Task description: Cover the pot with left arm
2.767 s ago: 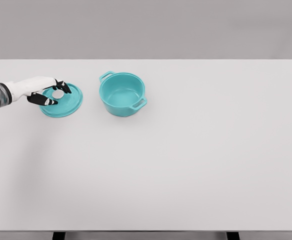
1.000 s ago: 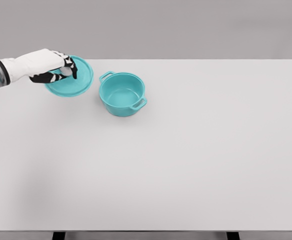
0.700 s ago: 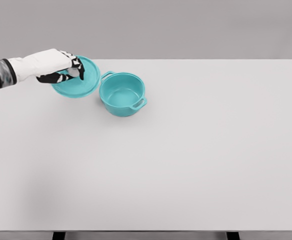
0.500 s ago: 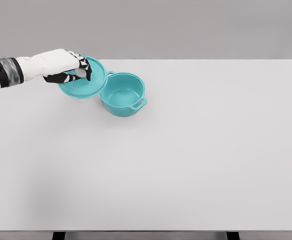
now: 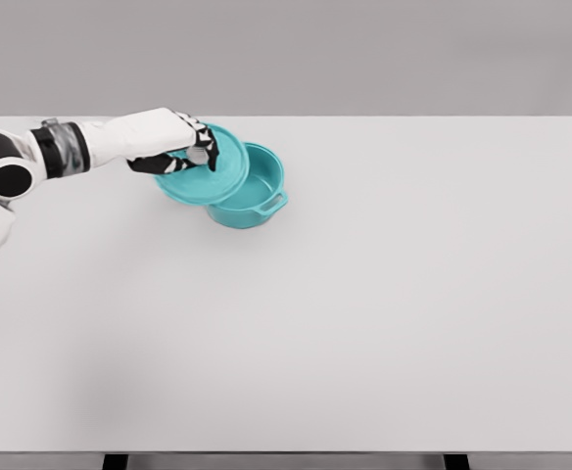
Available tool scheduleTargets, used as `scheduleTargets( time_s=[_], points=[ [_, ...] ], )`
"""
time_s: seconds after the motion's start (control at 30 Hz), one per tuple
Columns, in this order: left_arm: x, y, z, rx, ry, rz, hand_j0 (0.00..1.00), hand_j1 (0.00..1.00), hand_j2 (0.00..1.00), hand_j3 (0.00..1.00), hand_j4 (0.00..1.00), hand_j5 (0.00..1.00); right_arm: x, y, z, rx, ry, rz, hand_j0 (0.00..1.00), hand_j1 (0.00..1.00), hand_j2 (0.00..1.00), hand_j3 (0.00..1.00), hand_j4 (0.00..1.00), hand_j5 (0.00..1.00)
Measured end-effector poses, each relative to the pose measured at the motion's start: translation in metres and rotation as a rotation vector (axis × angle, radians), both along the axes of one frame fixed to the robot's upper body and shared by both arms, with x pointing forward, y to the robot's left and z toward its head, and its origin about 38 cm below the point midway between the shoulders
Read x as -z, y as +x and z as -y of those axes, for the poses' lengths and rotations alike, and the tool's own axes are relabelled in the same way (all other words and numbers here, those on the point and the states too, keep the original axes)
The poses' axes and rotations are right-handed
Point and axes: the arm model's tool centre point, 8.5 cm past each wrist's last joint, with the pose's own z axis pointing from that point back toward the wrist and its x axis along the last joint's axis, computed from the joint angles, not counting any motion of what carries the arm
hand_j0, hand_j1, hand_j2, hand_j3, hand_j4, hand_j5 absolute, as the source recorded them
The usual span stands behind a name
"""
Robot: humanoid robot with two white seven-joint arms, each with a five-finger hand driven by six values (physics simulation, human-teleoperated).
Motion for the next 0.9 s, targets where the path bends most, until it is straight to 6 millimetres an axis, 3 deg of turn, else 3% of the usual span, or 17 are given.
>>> scheduleTargets(
  time_s=[0.33,0.6,0.9],
  points=[
    [0.0,0.011,0.024,0.017,-0.034,-0.014,0.48,0.48,0.48,0.48,0.48,0.48,0.0,0.0,0.0,0.0,0.0,0.0,1.0,1.0,1.0,1.0,1.0,1.0],
    [0.012,0.016,0.041,0.027,-0.053,-0.054,0.48,0.48,0.48,0.48,0.48,0.48,0.0,0.0,0.0,0.0,0.0,0.0,1.0,1.0,1.0,1.0,1.0,1.0],
    [0.016,0.015,0.048,0.037,-0.058,-0.062,0.49,0.49,0.49,0.49,0.49,0.49,0.0,0.0,0.0,0.0,0.0,0.0,1.0,1.0,1.0,1.0,1.0,1.0]
  ],
)
